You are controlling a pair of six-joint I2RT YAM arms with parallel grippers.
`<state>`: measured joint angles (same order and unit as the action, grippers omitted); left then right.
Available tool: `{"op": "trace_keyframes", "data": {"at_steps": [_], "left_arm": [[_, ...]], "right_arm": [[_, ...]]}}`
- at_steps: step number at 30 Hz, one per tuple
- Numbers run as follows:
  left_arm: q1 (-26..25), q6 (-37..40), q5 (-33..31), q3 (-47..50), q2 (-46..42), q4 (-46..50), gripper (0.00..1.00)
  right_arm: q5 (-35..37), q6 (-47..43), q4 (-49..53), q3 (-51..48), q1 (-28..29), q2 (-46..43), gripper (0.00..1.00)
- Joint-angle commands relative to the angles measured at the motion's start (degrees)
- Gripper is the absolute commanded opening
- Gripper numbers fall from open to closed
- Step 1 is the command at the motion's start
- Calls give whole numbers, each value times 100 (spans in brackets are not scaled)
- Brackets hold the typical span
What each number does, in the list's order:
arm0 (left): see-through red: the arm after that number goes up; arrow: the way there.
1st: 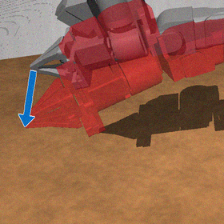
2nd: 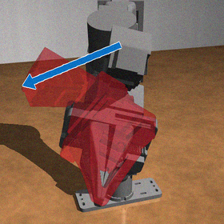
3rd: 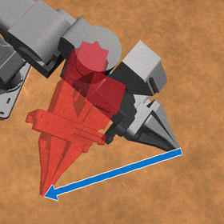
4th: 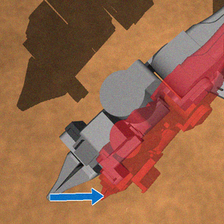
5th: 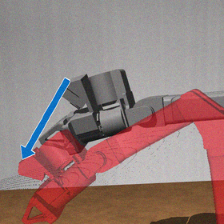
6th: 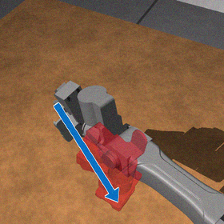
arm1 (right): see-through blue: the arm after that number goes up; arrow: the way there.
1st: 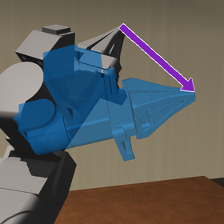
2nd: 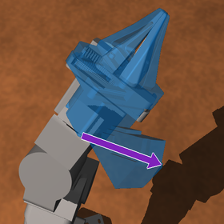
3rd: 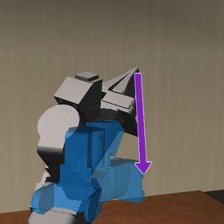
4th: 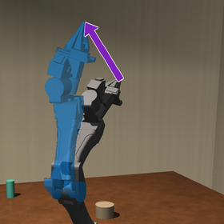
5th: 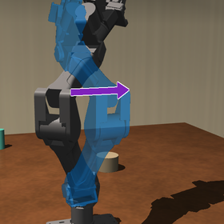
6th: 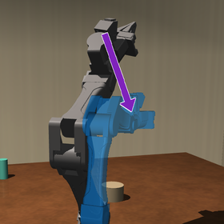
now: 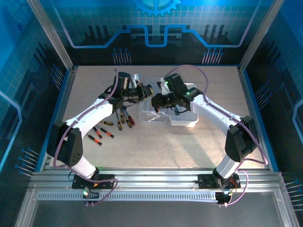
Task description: Pack the tool kit
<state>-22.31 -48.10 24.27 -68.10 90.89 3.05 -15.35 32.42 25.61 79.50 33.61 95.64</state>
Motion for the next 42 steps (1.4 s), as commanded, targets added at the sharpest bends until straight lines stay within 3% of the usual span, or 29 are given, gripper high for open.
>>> {"op": "trace_keyframes", "data": {"at_steps": [1, 3, 5, 9, 13, 17, 22, 42], "left_arm": [[-25, -18, 193, -227, -130, 10, 36], [97, 46, 168, -291, -181, 168, 60], [331, 12, 157, -219, -313, 164, 77], [834, -72, -96, 3, -617, 330, 94], [1249, -356, -511, 48, -462, 1103, 95], [1411, -705, -292, 310, -214, 1014, 95], [1413, -747, -349, 529, -231, 936, 95], [1399, -828, -432, 619, -403, 1321, 95]], "right_arm": [[146, 27, -19, 94, -143, -109, 7], [170, 27, 13, 60, -176, -198, 6], [227, 12, 39, -72, -271, -399, 6], [204, -254, 312, -217, -628, -834, 6], [300, -561, 781, -435, -1444, -1339, 6], [153, -551, 767, -917, -2384, -1565, 6], [179, -719, 636, -1178, -2812, -1223, 6], [-892, -773, -7, -798, -2656, 1045, 8]]}}
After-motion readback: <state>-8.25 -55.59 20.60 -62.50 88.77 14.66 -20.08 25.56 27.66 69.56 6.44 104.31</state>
